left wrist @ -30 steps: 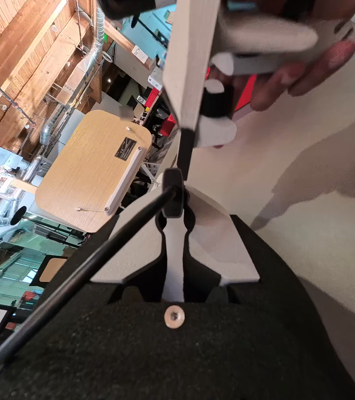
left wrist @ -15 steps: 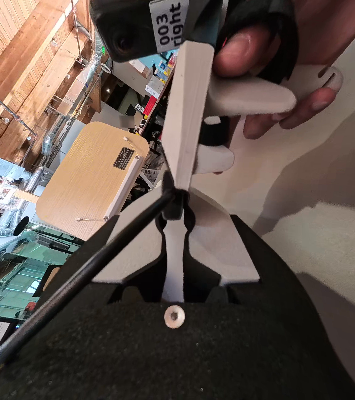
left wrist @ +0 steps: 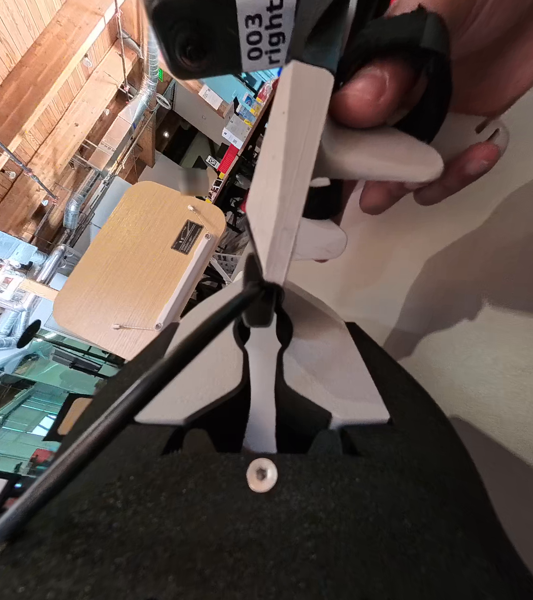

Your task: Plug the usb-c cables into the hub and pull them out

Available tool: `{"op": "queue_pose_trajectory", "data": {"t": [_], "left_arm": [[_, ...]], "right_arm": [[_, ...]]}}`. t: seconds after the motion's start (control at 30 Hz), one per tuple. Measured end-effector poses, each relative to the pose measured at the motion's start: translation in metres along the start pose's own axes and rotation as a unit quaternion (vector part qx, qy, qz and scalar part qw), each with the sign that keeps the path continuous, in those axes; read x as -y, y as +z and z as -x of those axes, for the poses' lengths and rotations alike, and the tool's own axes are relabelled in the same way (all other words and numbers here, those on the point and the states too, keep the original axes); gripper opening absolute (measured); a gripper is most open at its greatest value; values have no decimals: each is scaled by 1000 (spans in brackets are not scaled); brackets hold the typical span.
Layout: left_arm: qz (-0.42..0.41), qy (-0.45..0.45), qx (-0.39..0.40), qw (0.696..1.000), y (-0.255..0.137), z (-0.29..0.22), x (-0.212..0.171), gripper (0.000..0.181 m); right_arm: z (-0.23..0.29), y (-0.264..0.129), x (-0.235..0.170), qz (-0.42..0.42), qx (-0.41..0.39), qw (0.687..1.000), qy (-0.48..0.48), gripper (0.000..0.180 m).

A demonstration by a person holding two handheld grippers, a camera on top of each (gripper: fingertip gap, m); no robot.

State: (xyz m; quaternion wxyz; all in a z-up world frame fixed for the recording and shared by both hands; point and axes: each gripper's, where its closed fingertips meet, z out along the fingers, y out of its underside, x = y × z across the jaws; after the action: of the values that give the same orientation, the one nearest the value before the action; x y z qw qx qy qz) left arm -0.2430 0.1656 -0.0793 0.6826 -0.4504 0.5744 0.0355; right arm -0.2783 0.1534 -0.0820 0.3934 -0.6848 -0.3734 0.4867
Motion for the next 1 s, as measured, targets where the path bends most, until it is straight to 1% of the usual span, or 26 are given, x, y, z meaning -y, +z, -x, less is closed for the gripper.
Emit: {"op": "queue_pose_trajectory", "data": {"t": [0.07,0.13,0.27,0.37,0.47,0.57,0.63,0.7,0.77,0.83,0.87,0.93,1.0], "left_arm": [[-2,-23,4,1000,1,2,1,13],[1,-36,8,999,2,5,0,25],[6,-51,6,999,2,7,-5,29],[14,-56,-7,998,2,3,-8,31],[31,-54,-55,997,5,-16,-13,34],[44,-36,-110,992,5,-40,-17,33],[52,-27,-130,990,6,-50,-19,31],[58,-27,-139,988,7,-55,-22,30],[60,-30,-141,988,7,-55,-24,28],[71,-33,-140,987,7,-54,-28,27],[71,-33,-136,988,7,-52,-29,27],[70,-36,-131,988,7,-48,-30,25],[70,-41,-128,988,7,-45,-30,25]], "right_arm": [[1,-1,2,-6,12,1000,23,131],[0,-4,4,-13,25,998,52,131],[-7,-16,12,-35,33,995,90,130],[-18,-35,25,-58,18,993,100,131],[-28,-66,49,-91,-10,991,97,131],[-43,-116,86,-131,-78,986,70,130],[-58,-167,115,-162,-149,974,47,130],[-82,-230,139,-177,-252,951,27,131],[-112,-300,148,-170,-377,910,14,130],[-144,-358,138,-136,-474,870,26,131],[-159,-377,128,-118,-499,857,48,131],[-188,-398,107,-89,-526,841,89,130],[-217,-403,84,-52,-541,830,122,131]]}}
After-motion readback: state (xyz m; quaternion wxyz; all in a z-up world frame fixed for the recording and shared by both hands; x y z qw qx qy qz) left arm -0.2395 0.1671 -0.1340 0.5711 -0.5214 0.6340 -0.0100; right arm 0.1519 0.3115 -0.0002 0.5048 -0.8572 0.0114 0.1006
